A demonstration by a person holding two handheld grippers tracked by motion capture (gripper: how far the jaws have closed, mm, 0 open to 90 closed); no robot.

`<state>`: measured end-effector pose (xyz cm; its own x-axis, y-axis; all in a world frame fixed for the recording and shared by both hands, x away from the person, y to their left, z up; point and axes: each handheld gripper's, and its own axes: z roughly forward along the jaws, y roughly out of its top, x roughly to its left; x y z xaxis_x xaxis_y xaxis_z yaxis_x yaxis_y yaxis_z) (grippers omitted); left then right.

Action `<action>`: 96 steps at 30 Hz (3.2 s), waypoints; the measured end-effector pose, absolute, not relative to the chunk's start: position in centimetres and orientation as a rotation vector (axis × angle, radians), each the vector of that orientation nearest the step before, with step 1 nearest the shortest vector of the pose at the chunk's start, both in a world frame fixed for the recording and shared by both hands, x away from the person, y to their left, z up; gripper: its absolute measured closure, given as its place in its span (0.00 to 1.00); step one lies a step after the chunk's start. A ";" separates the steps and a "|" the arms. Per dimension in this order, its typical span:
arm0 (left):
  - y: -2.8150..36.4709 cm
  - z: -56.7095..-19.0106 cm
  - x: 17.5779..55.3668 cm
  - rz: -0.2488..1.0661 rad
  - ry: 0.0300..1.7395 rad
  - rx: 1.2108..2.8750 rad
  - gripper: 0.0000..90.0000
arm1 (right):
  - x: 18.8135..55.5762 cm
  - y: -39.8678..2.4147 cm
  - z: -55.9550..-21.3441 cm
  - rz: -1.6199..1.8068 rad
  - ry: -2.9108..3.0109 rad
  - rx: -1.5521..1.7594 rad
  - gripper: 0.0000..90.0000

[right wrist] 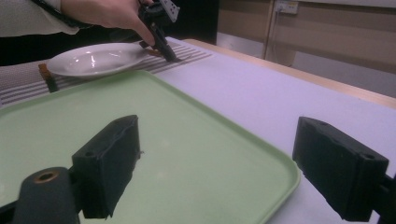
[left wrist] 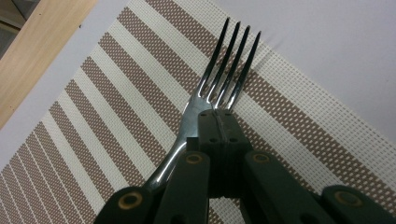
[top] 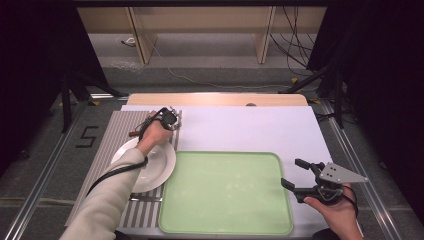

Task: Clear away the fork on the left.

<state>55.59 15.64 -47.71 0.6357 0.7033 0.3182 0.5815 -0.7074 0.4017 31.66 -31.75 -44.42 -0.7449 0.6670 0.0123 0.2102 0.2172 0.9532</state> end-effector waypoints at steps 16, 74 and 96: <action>15.8 -47.7 56.2 0.677 1.050 2.582 0.99 | 31.7 -31.7 -44.4 1.543 2.097 0.811 0.18; 21.7 -47.0 56.7 0.571 0.902 2.770 0.80 | 31.7 -31.7 -44.5 1.539 2.103 0.807 0.18; 21.3 -47.0 56.5 0.582 0.860 2.817 0.85 | 31.7 -31.7 -44.5 1.541 2.101 0.809 0.18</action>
